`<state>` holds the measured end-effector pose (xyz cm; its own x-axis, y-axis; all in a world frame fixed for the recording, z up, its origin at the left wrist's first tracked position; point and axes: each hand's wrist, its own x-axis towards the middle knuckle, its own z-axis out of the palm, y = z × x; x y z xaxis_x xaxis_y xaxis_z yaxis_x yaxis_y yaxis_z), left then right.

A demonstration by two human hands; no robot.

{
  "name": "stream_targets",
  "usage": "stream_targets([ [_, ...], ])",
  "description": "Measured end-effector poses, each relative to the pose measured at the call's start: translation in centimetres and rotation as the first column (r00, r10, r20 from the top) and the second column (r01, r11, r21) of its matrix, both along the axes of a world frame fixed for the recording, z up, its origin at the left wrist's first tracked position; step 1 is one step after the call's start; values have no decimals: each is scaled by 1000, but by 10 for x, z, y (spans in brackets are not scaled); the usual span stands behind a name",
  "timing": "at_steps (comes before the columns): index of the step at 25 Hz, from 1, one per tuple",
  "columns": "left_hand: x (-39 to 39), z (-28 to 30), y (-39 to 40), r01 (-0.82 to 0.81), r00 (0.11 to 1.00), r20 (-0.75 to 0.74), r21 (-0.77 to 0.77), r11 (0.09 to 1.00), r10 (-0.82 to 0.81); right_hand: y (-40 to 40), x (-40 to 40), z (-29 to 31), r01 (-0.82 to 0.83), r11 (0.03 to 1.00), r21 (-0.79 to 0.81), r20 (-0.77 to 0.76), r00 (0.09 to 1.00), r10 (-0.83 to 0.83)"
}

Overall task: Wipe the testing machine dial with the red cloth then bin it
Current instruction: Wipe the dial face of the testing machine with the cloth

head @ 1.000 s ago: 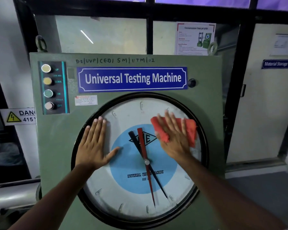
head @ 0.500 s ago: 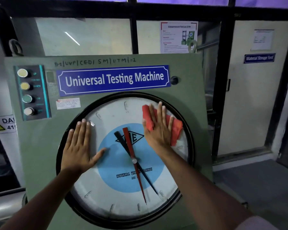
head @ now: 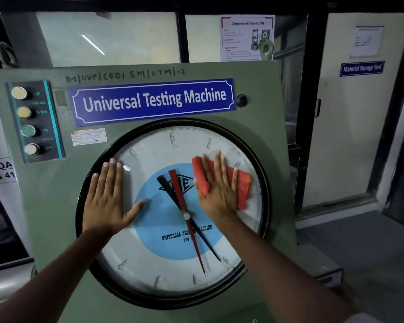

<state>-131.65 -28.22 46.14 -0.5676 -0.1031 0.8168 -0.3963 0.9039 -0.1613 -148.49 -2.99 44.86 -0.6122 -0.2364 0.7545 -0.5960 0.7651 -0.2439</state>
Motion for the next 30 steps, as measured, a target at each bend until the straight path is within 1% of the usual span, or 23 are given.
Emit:
stream_targets([
  [1, 1, -1, 0, 3, 1000, -6, -4, 1000, -3, 9, 8, -18, -11, 999, 47, -26, 1000, 12],
  [3, 0, 0, 1, 4, 1000, -15, -2, 1000, -4, 19, 0, -9, -62, 994, 88, 10, 998, 61],
  [5, 1, -1, 0, 13, 1000, -16, -2, 1000, -13, 10, -13, 36, -63, 997, 37, 101, 993, 59],
  [7, -1, -1, -1, 15, 1000, -23, -9, 1000, -16, -3, -11, 54, -44, 999, -18, 162, 986, 46],
  [8, 0, 0, -1, 17, 1000, -16, -7, 1000, -17, -7, -2, 41, -49, 999, -8, 149, 988, 49],
  [10, 0, -1, -2, 31, 999, -20, 2, 1000, -31, -1, 21, -2, -105, 990, 98, 83, 992, 97],
  [11, 1, -1, -1, 36, 999, -25, 5, 999, -36, 9, 20, -11, -121, 985, 124, 70, 991, 113],
  [12, 0, -2, -1, 35, 999, -27, 1, 999, -35, 14, 9, -6, -131, 984, 122, 66, 990, 123],
  [13, 0, -2, -1, 37, 999, -28, -4, 999, -37, 14, -3, 8, -115, 989, 89, 82, 991, 108],
  [15, -1, -2, -2, 42, 999, -31, 5, 999, -42, 3, -15, 41, -51, 996, -75, 180, 981, 64],
  [16, 0, -1, -3, 39, 999, -26, 5, 999, -39, -7, -11, 44, -27, 991, -132, 196, 979, 52],
  [17, 0, -2, -2, 35, 999, -25, 0, 999, -35, -17, -2, 37, -38, 991, -128, 166, 984, 59],
  [19, 0, -1, -1, 38, 999, -23, 10, 999, -38, -20, 15, 4, -109, 992, 56, -10, 994, 109],
  [20, 1, 0, 0, 43, 999, -18, 21, 999, -42, -8, 12, -3, -135, 979, 156, -71, 987, 148],
  [21, 2, 0, 0, 45, 999, -15, 23, 999, -45, 5, 0, 2, -143, 970, 199, -83, 983, 162],
  [22, 1, -1, 2, 42, 999, -17, 20, 999, -42, 14, -11, 10, -120, 979, 164, -51, 990, 130],
  [23, 2, -1, 1, 33, 999, -25, 18, 999, -33, 14, -17, 23, -87, 994, 64, 30, 996, 86],
  [24, 2, -1, 1, 30, 999, -22, 19, 999, -30, 12, -18, 32, -40, 997, -70, 146, 988, 50],
  [25, 2, 0, 2, 34, 999, -15, 24, 999, -34, 3, -15, 38, 5, 982, -189, 250, 967, 43],
  [26, 2, 0, 2, 31, 999, -13, 23, 999, -31, -12, -7, 43, 21, 967, -254, 294, 954, 56],
  [27, 2, 0, 2, 26, 1000, -15, 22, 999, -26, -29, 3, 49, -7, 962, -273, 284, 955, 88],
  [28, 1, 0, 1, 22, 1000, -16, 17, 1000, -22, -47, 13, 56, -69, 962, -265, 234, 963, 134],
  [30, 1, -1, 0, 24, 999, -31, 10, 1000, -24, -79, 31, 72, -181, 969, -167, 77, 978, 196],
])
